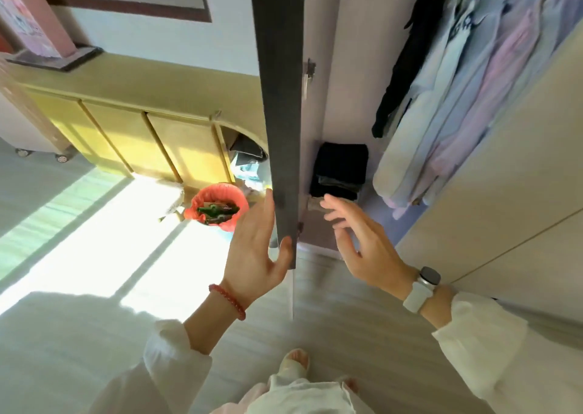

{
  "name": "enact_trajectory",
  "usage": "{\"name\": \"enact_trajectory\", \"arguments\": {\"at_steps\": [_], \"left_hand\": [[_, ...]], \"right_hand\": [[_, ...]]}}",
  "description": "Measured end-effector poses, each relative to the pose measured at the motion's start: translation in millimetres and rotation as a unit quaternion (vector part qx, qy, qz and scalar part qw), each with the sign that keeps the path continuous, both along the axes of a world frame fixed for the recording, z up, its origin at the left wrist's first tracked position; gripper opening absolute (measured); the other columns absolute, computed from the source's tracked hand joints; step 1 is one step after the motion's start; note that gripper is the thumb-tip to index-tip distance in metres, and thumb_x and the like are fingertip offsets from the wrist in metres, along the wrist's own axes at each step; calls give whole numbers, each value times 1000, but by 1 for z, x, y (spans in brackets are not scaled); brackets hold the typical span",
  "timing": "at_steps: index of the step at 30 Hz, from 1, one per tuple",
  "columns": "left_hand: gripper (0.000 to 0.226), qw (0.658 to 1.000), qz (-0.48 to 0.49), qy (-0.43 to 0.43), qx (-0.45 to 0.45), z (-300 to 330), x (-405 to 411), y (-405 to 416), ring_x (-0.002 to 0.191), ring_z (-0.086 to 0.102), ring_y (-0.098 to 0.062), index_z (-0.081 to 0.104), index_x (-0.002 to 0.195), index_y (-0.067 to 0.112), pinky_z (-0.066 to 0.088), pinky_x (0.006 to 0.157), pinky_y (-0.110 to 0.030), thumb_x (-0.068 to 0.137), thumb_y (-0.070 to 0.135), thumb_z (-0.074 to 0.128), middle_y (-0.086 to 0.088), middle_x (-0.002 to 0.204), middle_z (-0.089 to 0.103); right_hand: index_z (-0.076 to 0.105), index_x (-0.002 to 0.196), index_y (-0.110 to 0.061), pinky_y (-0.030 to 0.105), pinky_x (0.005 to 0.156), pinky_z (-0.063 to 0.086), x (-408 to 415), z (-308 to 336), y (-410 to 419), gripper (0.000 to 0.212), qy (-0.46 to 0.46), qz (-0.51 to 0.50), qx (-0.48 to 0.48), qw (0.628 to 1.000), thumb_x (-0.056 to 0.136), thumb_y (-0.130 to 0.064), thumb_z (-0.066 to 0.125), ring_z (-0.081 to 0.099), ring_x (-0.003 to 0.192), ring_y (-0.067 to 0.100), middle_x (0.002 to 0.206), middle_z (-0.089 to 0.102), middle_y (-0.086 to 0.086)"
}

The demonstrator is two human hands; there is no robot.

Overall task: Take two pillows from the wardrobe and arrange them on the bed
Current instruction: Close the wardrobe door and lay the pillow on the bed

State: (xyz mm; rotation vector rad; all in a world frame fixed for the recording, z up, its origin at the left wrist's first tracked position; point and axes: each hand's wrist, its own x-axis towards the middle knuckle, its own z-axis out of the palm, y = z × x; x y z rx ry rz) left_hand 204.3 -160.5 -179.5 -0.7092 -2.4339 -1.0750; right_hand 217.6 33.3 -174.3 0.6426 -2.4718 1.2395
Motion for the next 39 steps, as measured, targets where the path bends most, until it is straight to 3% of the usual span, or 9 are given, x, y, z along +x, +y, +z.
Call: {"name": "enact_trajectory", "arguments": {"at_steps": [5,9,13,20,25,29,33,37,39], "left_hand": [[60,994,-76,58,-43,-3,-3,68,135,27,-20,28,136,2,28,109,-31,84,19,51,-20,142,34],[60,985,-132,76,-75,2,-22,129,139,16,-25,24,138,11,23,110,-36,85,23,49,-16,148,18],[69,978,-139,82,-135,15,-53,189,139,8,-32,25,141,18,24,107,-53,80,16,58,-12,151,11],[85,957,-99,104,-252,36,-107,251,138,-7,-23,1,143,27,16,110,-53,82,17,58,1,150,-5],[74,942,-62,101,-314,44,-133,279,143,-1,-22,5,145,24,13,113,-49,86,23,50,1,156,-4],[71,930,-31,116,-348,50,-153,299,142,-4,-29,5,144,22,13,113,-49,87,21,47,2,156,-7],[73,911,-6,140,-388,53,-179,316,140,-15,-34,2,145,21,0,112,-54,86,22,45,2,154,-14],[75,901,10,143,-409,53,-202,330,138,-21,-33,-4,144,21,-6,110,-56,87,23,44,4,148,-26],[77,898,13,145,-416,52,-212,334,137,-24,-32,-8,144,22,-5,110,-57,86,21,43,4,144,-32]], "right_hand": [[34,133,-20,26,88,52,18,6,47,45,-7,-73,-11,997,90,-9,42,54,108,6,127,48,-2],[29,136,-24,35,100,45,23,13,86,47,-36,-173,-13,984,90,-17,39,48,115,15,133,42,5],[26,140,-18,42,109,35,8,25,124,49,-93,-246,-45,964,93,-9,39,39,125,21,135,36,12],[17,142,-27,38,111,31,-35,46,177,53,-151,-237,-120,952,95,-8,33,33,132,18,146,27,3],[14,143,-24,29,107,28,-69,49,206,58,-171,-248,-130,945,92,-2,33,29,135,19,149,25,3],[9,143,-30,35,113,23,-97,53,222,67,-188,-244,-172,936,89,1,33,23,139,19,153,20,1],[4,142,-35,27,104,24,-123,57,240,71,-201,-237,-166,936,87,0,33,22,139,19,155,15,1],[3,143,-31,27,95,34,-150,61,257,71,-206,-251,-116,939,87,0,35,41,126,28,147,33,10],[4,143,-25,34,100,39,-160,64,262,71,-192,-265,-77,942,86,2,35,42,122,31,138,42,16]]}}
